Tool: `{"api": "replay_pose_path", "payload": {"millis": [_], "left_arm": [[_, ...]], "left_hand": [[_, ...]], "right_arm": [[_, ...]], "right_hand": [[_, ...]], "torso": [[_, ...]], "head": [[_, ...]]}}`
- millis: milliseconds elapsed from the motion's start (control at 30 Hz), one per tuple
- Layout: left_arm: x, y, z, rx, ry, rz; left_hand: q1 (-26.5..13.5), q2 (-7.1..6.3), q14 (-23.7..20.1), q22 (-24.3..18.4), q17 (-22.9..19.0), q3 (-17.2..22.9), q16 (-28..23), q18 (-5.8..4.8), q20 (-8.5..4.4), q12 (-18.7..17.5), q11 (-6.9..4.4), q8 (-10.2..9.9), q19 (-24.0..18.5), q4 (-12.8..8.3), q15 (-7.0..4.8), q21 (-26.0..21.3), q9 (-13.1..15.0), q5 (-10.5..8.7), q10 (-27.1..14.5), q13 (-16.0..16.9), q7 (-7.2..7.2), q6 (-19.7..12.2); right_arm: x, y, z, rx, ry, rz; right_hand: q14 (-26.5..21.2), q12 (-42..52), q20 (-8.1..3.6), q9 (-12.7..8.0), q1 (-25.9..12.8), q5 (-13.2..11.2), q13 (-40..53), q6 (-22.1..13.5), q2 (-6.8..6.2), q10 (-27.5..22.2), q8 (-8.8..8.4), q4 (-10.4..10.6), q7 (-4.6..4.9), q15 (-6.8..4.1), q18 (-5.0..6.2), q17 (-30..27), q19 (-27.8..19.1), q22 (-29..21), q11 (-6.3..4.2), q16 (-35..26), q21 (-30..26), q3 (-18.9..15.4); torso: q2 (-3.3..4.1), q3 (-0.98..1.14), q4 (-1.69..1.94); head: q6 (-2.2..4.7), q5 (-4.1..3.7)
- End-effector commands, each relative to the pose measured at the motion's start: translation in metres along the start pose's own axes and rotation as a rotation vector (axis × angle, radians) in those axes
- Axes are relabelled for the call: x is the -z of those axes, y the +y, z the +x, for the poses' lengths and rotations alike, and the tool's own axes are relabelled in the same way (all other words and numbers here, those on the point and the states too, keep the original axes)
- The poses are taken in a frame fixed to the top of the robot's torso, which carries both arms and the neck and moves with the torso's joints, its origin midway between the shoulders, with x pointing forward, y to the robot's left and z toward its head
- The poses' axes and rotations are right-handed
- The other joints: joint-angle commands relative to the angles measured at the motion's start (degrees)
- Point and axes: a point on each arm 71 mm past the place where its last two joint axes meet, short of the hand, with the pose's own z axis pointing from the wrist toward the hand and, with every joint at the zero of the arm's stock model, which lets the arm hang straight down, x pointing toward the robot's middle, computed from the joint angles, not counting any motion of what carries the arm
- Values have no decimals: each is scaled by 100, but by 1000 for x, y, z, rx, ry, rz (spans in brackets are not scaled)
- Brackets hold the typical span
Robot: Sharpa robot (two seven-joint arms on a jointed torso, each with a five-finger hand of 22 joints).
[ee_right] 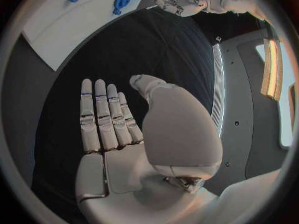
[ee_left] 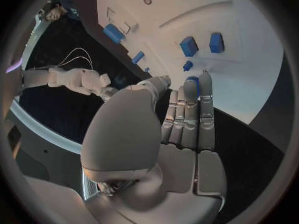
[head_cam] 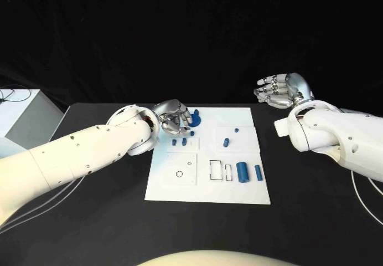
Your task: Assemble the parts on the task board
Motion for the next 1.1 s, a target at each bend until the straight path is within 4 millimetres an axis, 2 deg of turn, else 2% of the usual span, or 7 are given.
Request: {"api": "replay_pose_path", "payload": {"millis": [33, 100, 167, 300, 433, 733, 1100], "left_arm": [[-5, -10, 2, -149, -61, 119], [-7, -11, 5, -173, -53, 122], [-9, -11, 8, -197, -38, 117], [-13, -12, 13, -236, -2, 98], [-17, -11, 18, -267, 32, 73], [-21, -10, 22, -293, 64, 28], [-24, -10, 22, -301, 61, -3]], "left_hand": [[-37, -38, 84, 98, 44, 4, 222, 70, -10, -91, -15, -72, 66, -50, -12, 129, -105, -25, 81, -99, -27, 105], [-52, -57, 191, 196, 97, 17, 453, 68, -10, -159, -10, -123, 136, -71, -9, 269, -171, -26, 80, -165, -34, 138], [-84, -78, 469, 350, 482, 52, 959, 70, -22, -221, -34, -198, 195, -83, -30, 477, -251, -27, 93, -236, -76, 157], [-146, -108, 1016, 1414, 1145, 112, 1659, -109, -32, -377, -36, -297, 838, -77, -41, 1468, -344, -33, 70, -355, -114, 267], [-169, -126, 1372, 2048, 1518, 155, 1993, -226, -43, -503, -45, -365, 1246, -92, -56, 2043, -394, -29, 116, -438, -136, 341], [-236, -167, 1691, 2593, 1856, 127, 2248, -336, -33, -664, -32, -439, 1605, -98, -54, 2520, -437, -33, 114, -523, -148, 394], [-210, -120, 1778, 2710, 1888, 168, 2298, -357, -13, -707, -3, -455, 1684, -122, -28, 2633, -447, -25, 209, -546, -127, 470]], "right_arm": [[0, 1, 2, -4, 18, -12], [0, 1, 3, -4, 19, -12], [0, 1, 3, -5, 20, -12], [0, 2, 3, -5, 21, -12], [0, 2, 4, -6, 22, -12], [1, 2, 4, -7, 23, -12], [1, 3, 5, -7, 24, -13]], "right_hand": [[-39, -39, 4, 1, -29, 32, -8, 37, 47, -21, -14, -34, 150, 17, 72, -8, -44, -5, 33, -20, -11, 12], [-39, -42, 5, 0, -30, 32, -10, 38, 47, -23, -14, -35, 151, 17, 72, -11, -45, -9, 33, -23, -11, 12], [-39, -42, 5, 0, -30, 32, -10, 38, 47, -23, -14, -35, 151, 17, 72, -11, -45, -9, 33, -23, -11, 12], [-39, -42, 5, 0, -30, 32, -10, 38, 47, -23, -14, -35, 151, 17, 72, -11, -45, -9, 33, -23, -11, 12], [-39, -45, 5, 0, -30, 32, -12, 39, 47, -25, -15, -37, 153, 18, 72, -15, -45, -13, 35, -26, -10, 13], [-39, -45, 5, 0, -30, 32, -12, 39, 47, -25, -15, -37, 153, 18, 72, -15, -45, -13, 35, -26, -10, 13], [-38, -49, 7, -1, -32, 33, -15, 39, 46, -27, -18, -40, 155, 19, 72, -22, -46, -21, 36, -31, -9, 12]], "torso": [[10, 6, -2], [19, 3, -14], [21, 1, -16], [26, 6, -17], [25, -1, -11], [21, 0, -15], [17, -5, -8]], "head": [[29, -4], [40, -7], [43, -9], [46, -5], [33, -22], [7, -30], [-1, -41]]}}
